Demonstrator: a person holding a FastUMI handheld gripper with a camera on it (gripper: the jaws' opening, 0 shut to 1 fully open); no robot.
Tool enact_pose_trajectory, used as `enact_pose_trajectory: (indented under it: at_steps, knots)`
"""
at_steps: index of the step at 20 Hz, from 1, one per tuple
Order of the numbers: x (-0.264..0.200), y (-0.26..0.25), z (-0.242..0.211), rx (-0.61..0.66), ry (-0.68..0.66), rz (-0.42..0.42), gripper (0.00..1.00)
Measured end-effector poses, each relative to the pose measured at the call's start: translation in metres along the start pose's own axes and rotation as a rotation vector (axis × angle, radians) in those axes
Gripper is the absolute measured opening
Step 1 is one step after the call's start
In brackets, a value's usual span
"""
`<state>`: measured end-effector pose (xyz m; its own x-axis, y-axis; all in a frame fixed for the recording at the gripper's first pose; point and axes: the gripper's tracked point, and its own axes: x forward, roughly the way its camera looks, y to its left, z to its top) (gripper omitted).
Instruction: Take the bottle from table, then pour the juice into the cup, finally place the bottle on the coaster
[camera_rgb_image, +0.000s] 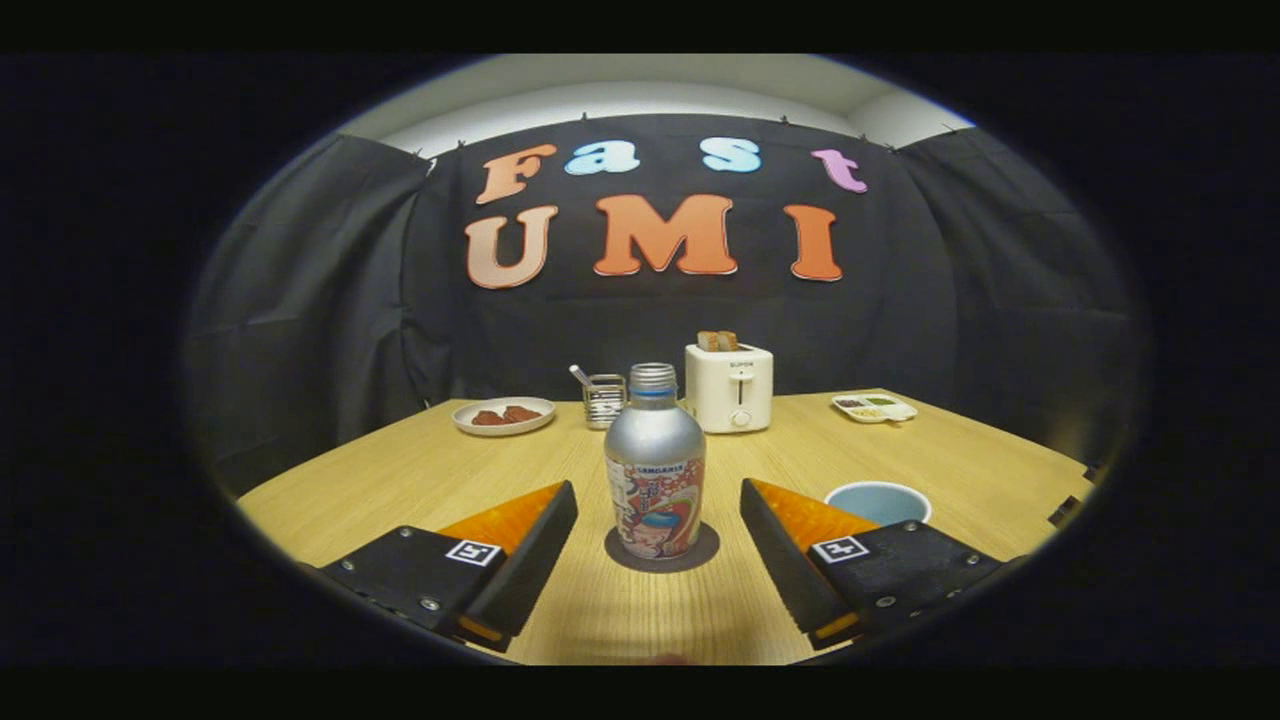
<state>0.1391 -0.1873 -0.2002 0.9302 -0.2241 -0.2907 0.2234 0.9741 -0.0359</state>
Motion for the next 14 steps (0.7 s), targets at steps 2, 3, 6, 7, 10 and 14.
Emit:
enact_pose_trajectory:
  at_steps: [2, 3, 6, 7, 10, 14]
  knots:
    - [-0.018, -0.003, 0.012, -0.015, -0.014, -0.023, 0.97]
    - [-0.026, -0.006, 0.017, -0.029, -0.009, -0.037, 0.97]
    - [-0.056, 0.003, 0.045, -0.025, -0.054, -0.030, 0.97]
    - [-0.066, 0.009, 0.054, -0.013, -0.071, -0.013, 0.97]
    - [-0.098, 0.020, 0.063, 0.021, -0.116, 0.019, 0.97]
    - [-0.134, 0.023, 0.070, 0.047, -0.144, 0.008, 0.97]
